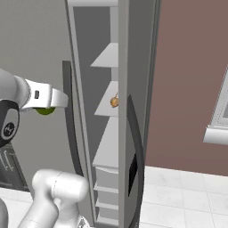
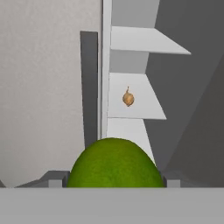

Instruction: Take the lime and onion out of the freezer and place them in the tupperware container on the counter. Then put the tupperware containing the vegetables back in the freezer.

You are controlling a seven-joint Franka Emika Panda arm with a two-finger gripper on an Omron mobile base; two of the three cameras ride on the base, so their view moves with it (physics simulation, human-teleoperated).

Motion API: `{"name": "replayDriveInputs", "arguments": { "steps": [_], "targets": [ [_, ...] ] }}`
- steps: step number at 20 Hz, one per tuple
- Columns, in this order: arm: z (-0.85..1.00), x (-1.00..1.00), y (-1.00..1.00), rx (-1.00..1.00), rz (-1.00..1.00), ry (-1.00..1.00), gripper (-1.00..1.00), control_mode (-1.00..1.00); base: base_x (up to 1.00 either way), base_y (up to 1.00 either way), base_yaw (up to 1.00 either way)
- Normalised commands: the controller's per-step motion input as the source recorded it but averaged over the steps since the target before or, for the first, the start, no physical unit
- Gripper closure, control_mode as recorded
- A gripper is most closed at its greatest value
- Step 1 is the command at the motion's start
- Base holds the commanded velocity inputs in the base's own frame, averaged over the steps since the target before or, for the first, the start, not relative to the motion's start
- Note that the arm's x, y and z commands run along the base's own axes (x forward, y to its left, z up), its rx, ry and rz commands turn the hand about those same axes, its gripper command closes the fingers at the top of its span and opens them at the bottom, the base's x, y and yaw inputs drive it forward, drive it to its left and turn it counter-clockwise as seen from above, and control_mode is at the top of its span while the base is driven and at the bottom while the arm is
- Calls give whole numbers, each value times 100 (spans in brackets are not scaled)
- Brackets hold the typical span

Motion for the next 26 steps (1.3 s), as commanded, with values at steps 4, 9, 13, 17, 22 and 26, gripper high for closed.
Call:
{"name": "replayDriveInputs", "arguments": {
  "steps": [4, 9, 13, 17, 22, 26],
  "targets": [
    [0, -2, 0, 0, 0, 0, 100, -100, 0, 0, 0],
    [0, 0, 0, 0, 0, 0, 100, 100, -85, 14, 2],
    [0, 0, 0, 0, 0, 0, 100, 100, -39, 75, 1],
    [0, 0, 0, 0, 0, 0, 100, 100, 12, 100, 0],
    [0, 0, 0, 0, 0, 0, 100, 100, 9, 100, 0],
    [0, 0, 0, 0, 0, 0, 100, 100, 11, 100, 0]
  ]
}}
